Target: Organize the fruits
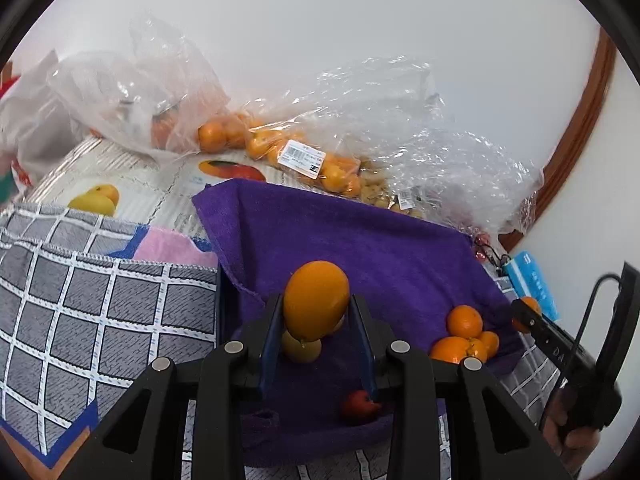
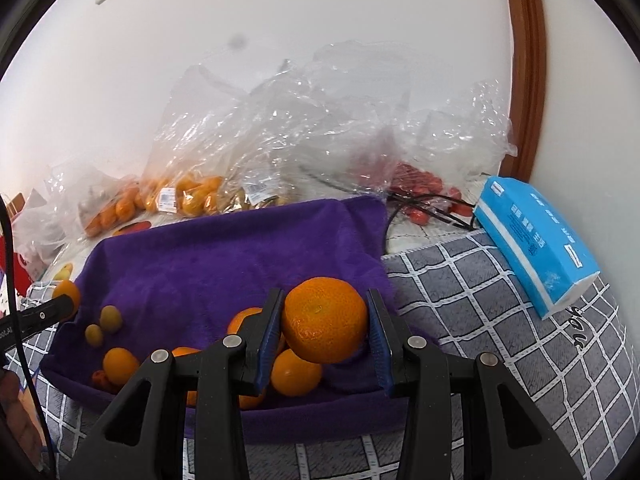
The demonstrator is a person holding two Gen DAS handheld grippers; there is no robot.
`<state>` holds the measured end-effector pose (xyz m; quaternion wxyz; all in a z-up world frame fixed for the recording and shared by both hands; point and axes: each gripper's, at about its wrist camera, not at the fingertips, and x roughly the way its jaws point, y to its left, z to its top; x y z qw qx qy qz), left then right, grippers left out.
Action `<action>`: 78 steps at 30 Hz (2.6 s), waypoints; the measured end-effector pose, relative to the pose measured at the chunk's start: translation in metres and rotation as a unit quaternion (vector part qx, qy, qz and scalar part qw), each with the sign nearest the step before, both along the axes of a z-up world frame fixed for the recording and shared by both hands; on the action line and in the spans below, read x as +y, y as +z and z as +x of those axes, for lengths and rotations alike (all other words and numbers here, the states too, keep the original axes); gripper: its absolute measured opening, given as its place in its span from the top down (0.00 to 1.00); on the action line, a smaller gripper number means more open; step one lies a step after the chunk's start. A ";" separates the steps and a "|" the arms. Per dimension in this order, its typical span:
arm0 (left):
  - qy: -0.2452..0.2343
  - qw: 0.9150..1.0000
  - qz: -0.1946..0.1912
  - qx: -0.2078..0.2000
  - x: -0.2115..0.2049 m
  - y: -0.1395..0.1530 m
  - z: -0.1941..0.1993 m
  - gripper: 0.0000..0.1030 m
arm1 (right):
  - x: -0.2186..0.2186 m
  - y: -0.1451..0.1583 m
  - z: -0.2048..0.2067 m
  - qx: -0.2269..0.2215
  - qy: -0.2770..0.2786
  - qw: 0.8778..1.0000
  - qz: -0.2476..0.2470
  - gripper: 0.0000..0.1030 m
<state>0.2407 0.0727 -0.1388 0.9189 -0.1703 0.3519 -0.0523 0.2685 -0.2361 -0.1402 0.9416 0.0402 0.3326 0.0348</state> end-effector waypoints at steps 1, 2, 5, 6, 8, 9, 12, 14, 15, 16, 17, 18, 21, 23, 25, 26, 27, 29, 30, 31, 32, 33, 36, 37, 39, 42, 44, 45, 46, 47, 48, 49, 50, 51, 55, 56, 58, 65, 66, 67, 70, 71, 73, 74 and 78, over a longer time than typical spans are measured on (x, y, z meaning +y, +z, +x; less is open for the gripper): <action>-0.005 1.000 -0.003 -0.001 -0.001 0.000 0.000 0.70 | 0.000 -0.002 0.001 0.003 0.002 1.000 0.001 0.61; -0.009 1.000 -0.009 -0.002 -0.002 -0.001 0.000 0.70 | 0.000 -0.004 0.003 0.006 0.005 1.000 0.000 0.61; -0.019 1.000 -0.007 -0.002 -0.007 -0.004 0.001 0.70 | -0.001 -0.008 0.004 0.005 0.004 1.000 -0.001 0.61; -0.020 1.000 -0.004 -0.001 -0.009 -0.004 0.001 0.70 | -0.001 -0.009 0.005 0.005 0.006 1.000 0.000 0.61; -0.024 1.000 -0.002 0.002 -0.011 -0.006 0.002 0.70 | -0.002 -0.012 0.006 0.007 0.005 1.000 0.007 0.61; -0.027 1.000 -0.002 0.005 -0.012 -0.008 0.002 0.70 | -0.002 -0.013 0.007 0.009 0.006 1.000 0.011 0.61; -0.032 0.999 -0.005 0.011 -0.014 -0.010 0.004 0.70 | 0.001 -0.018 0.010 0.013 0.008 1.000 0.009 0.61; -0.035 0.999 -0.004 0.014 -0.016 -0.012 0.004 0.70 | 0.004 -0.021 0.012 0.017 0.012 1.000 0.002 0.61; -0.036 0.999 -0.003 0.016 -0.016 -0.013 0.005 0.70 | 0.005 -0.022 0.012 0.018 0.012 1.000 -0.001 0.61; -0.036 0.999 -0.003 0.017 -0.016 -0.013 0.005 0.70 | 0.006 -0.023 0.013 0.019 0.011 1.000 -0.002 0.61; -0.038 0.999 -0.005 0.019 -0.016 -0.014 0.005 0.70 | 0.006 -0.024 0.014 0.020 0.011 1.000 -0.002 0.61; -0.040 0.999 -0.008 0.020 -0.016 -0.015 0.006 0.70 | 0.006 -0.024 0.014 0.020 0.011 1.000 -0.002 0.61; -0.045 0.999 -0.009 0.021 -0.017 -0.015 0.006 0.70 | 0.005 -0.025 0.015 0.016 0.007 1.000 -0.001 0.61; -0.051 0.998 -0.008 0.021 -0.019 -0.016 0.006 0.70 | 0.004 -0.026 0.016 0.019 0.005 1.000 0.002 0.61; -0.056 0.998 -0.014 0.021 -0.019 -0.016 0.006 0.70 | 0.004 -0.028 0.019 0.023 0.004 1.000 0.005 0.61; -0.059 0.998 -0.017 0.021 -0.020 -0.016 0.006 0.70 | 0.004 -0.028 0.019 0.023 0.003 1.000 0.007 0.61; -0.060 0.998 -0.017 0.022 -0.020 -0.016 0.006 0.70 | 0.003 -0.029 0.020 0.024 0.002 1.000 0.008 0.61; -0.061 0.998 -0.015 0.024 -0.022 -0.017 0.007 0.70 | 0.003 -0.030 0.020 0.024 0.000 1.000 0.011 0.61; -0.061 0.998 -0.015 0.026 -0.022 -0.019 0.008 0.70 | 0.003 -0.030 0.020 0.024 0.000 1.000 0.011 0.61; -0.062 0.997 -0.016 0.030 -0.022 -0.020 0.009 0.70 | 0.003 -0.030 0.020 0.025 0.000 1.000 0.012 0.61; -0.064 0.997 -0.016 0.032 -0.023 -0.021 0.010 0.70 | 0.003 -0.030 0.020 0.025 0.001 1.000 0.013 0.61; -0.064 0.997 -0.014 0.034 -0.023 -0.022 0.010 0.70 | 0.003 -0.031 0.021 0.027 0.001 1.000 0.013 0.61; -0.066 0.997 -0.007 0.035 -0.025 -0.023 0.011 0.70 | 0.003 -0.033 0.023 0.035 0.004 0.999 0.015 0.61; -0.066 0.997 -0.005 0.035 -0.026 -0.023 0.011 0.70 | 0.004 -0.033 0.023 0.036 0.004 0.999 0.015 0.61; -0.067 0.997 0.000 0.036 -0.027 -0.023 0.011 0.70 | 0.004 -0.034 0.023 0.038 0.005 0.999 0.014 0.61; -0.067 0.997 -0.002 0.035 -0.027 -0.023 0.011 0.70 | 0.005 -0.034 0.023 0.040 0.006 0.999 0.011 0.60; -0.070 0.997 -0.008 0.034 -0.026 -0.022 0.011 0.70 | 0.007 -0.034 0.023 0.041 0.006 0.999 0.008 0.60; -0.070 0.997 -0.010 0.034 -0.025 -0.022 0.011 0.70 | 0.007 -0.034 0.023 0.041 0.006 0.999 0.007 0.60; -0.070 0.997 -0.011 0.034 -0.025 -0.022 0.011 0.70 | 0.007 -0.034 0.022 0.040 0.006 0.999 0.007 0.60; -0.070 0.997 -0.013 0.034 -0.025 -0.022 0.011 0.70 | 0.007 -0.034 0.022 0.038 0.007 0.999 0.007 0.60; -0.070 0.997 -0.014 0.034 -0.024 -0.022 0.011 0.70 | 0.007 -0.034 0.022 0.038 0.008 0.999 0.007 0.60; -0.070 0.997 -0.015 0.033 -0.024 -0.022 0.011 0.70 | 0.007 -0.033 0.022 0.037 0.008 0.999 0.007 0.60; -0.070 0.997 -0.015 0.032 -0.024 -0.021 0.011 0.70 | 0.007 -0.033 0.022 0.037 0.008 0.999 0.006 0.60; -0.070 0.997 -0.015 0.031 -0.024 -0.020 0.010 0.70 | 0.007 -0.033 0.021 0.037 0.008 0.999 0.005 0.60; -0.071 0.997 -0.008 0.023 -0.026 -0.017 0.008 0.66 | 0.007 -0.030 0.018 0.029 0.008 1.000 0.003 0.53; -0.071 0.997 -0.009 0.020 -0.027 -0.016 0.007 0.64 | 0.007 -0.029 0.017 0.026 0.007 1.000 0.003 0.49; -0.071 0.997 -0.009 0.016 -0.026 -0.014 0.006 0.62 | 0.008 -0.026 0.013 0.013 0.008 1.000 0.003 0.42; -0.057 0.998 0.005 -0.009 -0.024 0.000 -0.002 0.52 | 0.013 -0.009 -0.002 -0.030 0.003 0.999 -0.020 0.33; -0.053 0.998 0.011 -0.013 -0.023 0.002 -0.003 0.52 | 0.013 -0.005 -0.005 -0.037 0.004 0.999 -0.017 0.33; -0.048 0.998 0.018 -0.020 -0.022 0.006 -0.005 0.52 | 0.013 -0.001 -0.006 -0.040 0.006 0.999 -0.012 0.31; -0.032 0.999 0.013 -0.011 -0.017 0.017 -0.010 0.52 | 0.018 0.018 -0.016 -0.028 0.027 0.999 -0.006 0.30; -0.034 0.999 0.007 -0.008 -0.015 0.022 -0.012 0.52 | 0.021 0.024 -0.022 -0.028 0.034 0.999 -0.007 0.30; -0.026 1.000 0.017 -0.001 -0.016 0.033 -0.021 0.51 | 0.025 0.038 -0.036 -0.029 0.039 0.999 -0.016 0.28; -0.022 0.999 0.031 0.000 -0.018 0.039 -0.027 0.48 | 0.027 0.043 -0.043 -0.029 0.037 0.999 -0.019 0.24; -0.028 0.998 0.054 0.000 -0.030 0.059 -0.059 0.42 | 0.034 0.061 -0.072 -0.016 0.033 0.999 -0.014 0.23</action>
